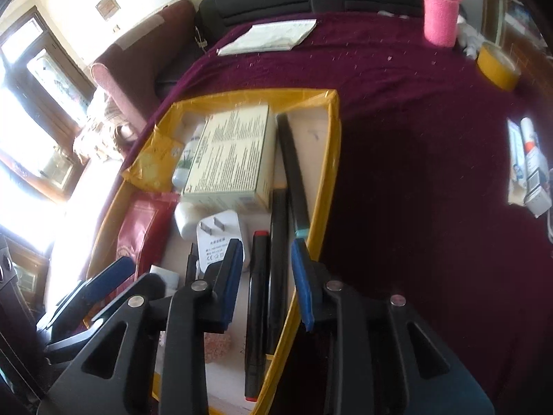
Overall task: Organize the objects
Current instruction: 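Release the gold-capped marker in the tray with the right gripper, then move the left gripper toward the white ointment box beside the pencil case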
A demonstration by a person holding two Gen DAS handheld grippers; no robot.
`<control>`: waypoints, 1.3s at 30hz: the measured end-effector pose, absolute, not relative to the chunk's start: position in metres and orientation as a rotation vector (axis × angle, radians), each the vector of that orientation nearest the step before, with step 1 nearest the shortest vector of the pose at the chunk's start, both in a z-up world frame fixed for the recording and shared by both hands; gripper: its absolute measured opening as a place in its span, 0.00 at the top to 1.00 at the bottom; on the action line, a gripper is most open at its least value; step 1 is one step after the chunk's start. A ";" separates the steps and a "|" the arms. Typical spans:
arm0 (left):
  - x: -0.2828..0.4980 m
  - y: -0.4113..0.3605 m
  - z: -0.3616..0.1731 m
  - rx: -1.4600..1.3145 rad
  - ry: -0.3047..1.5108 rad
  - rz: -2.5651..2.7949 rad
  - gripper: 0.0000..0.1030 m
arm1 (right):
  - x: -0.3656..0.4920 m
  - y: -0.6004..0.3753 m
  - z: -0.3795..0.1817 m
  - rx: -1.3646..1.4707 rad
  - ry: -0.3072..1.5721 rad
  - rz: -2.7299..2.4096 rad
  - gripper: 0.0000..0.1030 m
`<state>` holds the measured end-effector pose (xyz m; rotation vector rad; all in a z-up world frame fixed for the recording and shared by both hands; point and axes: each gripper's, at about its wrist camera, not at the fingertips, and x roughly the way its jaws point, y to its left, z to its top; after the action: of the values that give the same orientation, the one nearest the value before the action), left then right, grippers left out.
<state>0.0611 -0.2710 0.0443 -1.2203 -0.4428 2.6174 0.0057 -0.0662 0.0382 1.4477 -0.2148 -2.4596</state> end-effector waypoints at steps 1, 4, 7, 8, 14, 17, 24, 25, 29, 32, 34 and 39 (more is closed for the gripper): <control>0.063 -0.272 0.047 -1.214 -0.434 2.633 0.37 | 0.009 -0.064 0.042 1.427 -0.209 -2.478 0.66; 0.071 -0.271 0.056 -1.196 -0.396 2.705 0.35 | 0.011 -0.060 0.048 1.363 -0.230 -2.516 0.56; 0.080 -0.265 0.067 -1.171 -0.305 2.817 0.35 | 0.013 -0.052 0.052 1.322 -0.263 -2.536 0.56; 0.083 -0.262 0.071 -1.158 -0.260 2.862 0.35 | 0.015 -0.048 0.052 1.313 -0.267 -2.551 0.56; 0.092 -0.250 0.085 -1.142 -0.143 2.966 0.32 | 0.028 -0.033 0.054 1.289 -0.244 -2.599 0.56; 0.094 -0.243 0.087 -1.151 -0.107 2.970 0.32 | 0.032 -0.022 0.052 1.286 -0.261 -2.609 0.56; 0.100 -0.217 0.092 -1.169 0.001 2.977 0.32 | 0.046 -0.003 0.054 1.242 -0.250 -2.639 0.56; 0.101 -0.212 0.092 -1.171 0.015 2.975 0.32 | 0.049 0.000 0.056 1.229 -0.241 -2.648 0.56; 0.103 -0.195 0.095 -1.174 0.076 2.976 0.32 | 0.057 0.012 0.059 1.198 -0.219 -2.678 0.53; 0.103 -0.180 0.094 -1.190 0.125 2.961 0.32 | 0.060 0.026 0.060 1.195 -0.236 -2.688 0.50; 0.102 -0.172 0.093 -1.201 0.142 2.947 0.32 | 0.062 0.038 0.059 1.197 -0.260 -2.698 0.50; 0.097 -0.143 0.087 -1.250 0.207 2.893 0.32 | 0.066 0.069 0.057 1.198 -0.310 -2.730 0.50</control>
<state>0.0971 -0.1431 0.0868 -1.2501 0.2074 2.8933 0.0661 0.0693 0.0569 1.1985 -0.3099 -2.7298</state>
